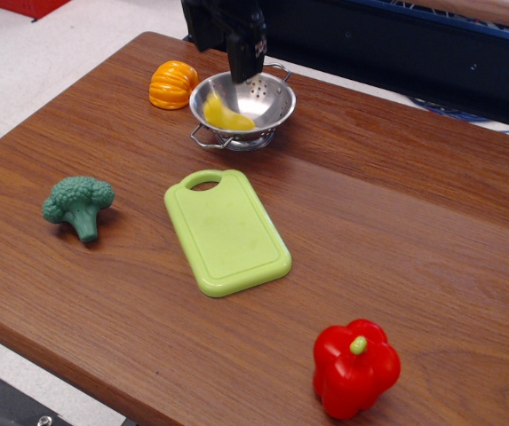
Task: Put banana in colander
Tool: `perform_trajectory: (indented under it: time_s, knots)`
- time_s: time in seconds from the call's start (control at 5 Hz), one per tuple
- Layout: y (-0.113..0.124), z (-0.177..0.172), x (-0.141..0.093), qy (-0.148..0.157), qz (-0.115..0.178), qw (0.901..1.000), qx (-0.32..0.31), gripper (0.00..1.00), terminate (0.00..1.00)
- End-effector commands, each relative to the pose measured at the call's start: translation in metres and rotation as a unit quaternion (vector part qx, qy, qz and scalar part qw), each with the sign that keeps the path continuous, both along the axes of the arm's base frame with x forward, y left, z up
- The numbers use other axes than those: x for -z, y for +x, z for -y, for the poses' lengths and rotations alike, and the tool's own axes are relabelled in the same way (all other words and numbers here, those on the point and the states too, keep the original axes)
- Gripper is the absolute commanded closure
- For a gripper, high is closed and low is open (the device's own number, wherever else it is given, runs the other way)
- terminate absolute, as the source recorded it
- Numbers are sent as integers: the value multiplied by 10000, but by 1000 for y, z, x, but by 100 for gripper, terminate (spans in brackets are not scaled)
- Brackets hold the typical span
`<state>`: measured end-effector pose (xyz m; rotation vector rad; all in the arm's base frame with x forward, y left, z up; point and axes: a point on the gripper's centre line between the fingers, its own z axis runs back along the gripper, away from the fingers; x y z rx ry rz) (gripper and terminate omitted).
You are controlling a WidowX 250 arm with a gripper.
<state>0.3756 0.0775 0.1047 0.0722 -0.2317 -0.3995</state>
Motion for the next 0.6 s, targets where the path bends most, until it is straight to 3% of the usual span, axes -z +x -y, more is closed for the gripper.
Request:
perform_trajectory:
  time_s: [0.0, 0.2, 0.4]
  knots:
    - [-38, 16, -43, -45, 352, 9993, 107, 0, 0]
    - [-38, 16, -43, -45, 352, 9993, 107, 0, 0]
    - [-38, 16, -43, -45, 352, 9993, 107, 0, 100]
